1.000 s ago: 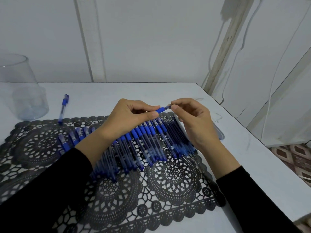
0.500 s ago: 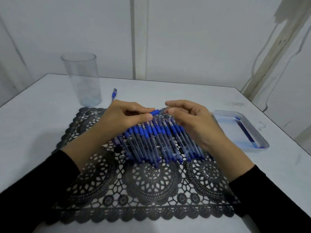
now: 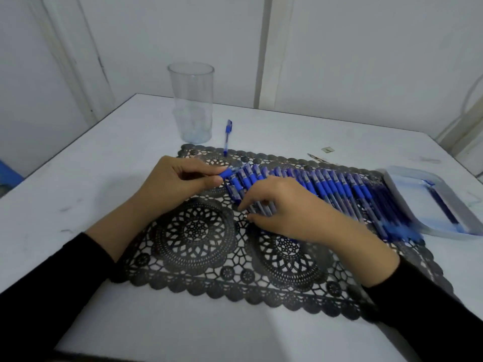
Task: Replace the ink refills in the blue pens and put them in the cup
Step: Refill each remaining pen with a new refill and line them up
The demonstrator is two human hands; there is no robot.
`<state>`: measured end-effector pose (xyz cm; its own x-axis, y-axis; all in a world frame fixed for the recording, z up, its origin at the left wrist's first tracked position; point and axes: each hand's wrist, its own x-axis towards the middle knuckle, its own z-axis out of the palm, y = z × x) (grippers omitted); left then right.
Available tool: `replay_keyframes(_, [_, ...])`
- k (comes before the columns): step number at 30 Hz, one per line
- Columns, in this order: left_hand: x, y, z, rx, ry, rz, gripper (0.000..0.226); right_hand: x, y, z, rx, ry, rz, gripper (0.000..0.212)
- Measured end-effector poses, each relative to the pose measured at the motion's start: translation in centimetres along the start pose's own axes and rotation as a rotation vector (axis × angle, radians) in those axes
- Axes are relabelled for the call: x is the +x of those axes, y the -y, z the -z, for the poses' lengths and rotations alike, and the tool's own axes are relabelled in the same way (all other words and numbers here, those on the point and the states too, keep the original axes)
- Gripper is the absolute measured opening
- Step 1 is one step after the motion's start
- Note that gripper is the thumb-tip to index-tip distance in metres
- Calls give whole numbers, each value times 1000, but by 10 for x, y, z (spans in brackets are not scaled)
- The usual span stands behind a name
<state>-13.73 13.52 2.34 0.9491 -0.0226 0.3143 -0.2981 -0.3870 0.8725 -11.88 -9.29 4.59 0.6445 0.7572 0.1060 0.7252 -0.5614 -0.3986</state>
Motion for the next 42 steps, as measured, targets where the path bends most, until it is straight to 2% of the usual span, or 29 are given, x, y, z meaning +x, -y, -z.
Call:
replay_keyframes(6, [-11, 5, 9, 34, 5, -12, 24, 0, 7, -12, -159, -9, 58, 23])
replay_keyframes(14, [-13, 7, 11, 14, 17, -3, 24, 5, 3, -19, -110, -49, 30, 16])
replay_keyframes(21, [-13, 10, 7, 14, 65, -11, 28, -2, -10, -10, 307, -351, -124, 13])
replay_keyframes(25, [-12, 9, 6, 13, 90, -23, 25, -2, -9, -10, 320, -480, -111, 10])
replay_keyframes(28, [-12, 10, 5, 18, 91, -40, 24, -1, -8, -11, 211, -532, -45, 6])
replay_keyframes(33, [-12, 9, 4, 32, 100, -52, 24, 3, -11, -15, 120, -543, 21, 8])
replay_keyframes(40, [-15, 8, 0, 45, 106, -93, 23, 5, -3, -21, 250, -462, -14, 6])
replay_keyframes(42, [-16, 7, -1, 43, 98, -106, 23, 6, -1, -23, 270, -426, -42, 15])
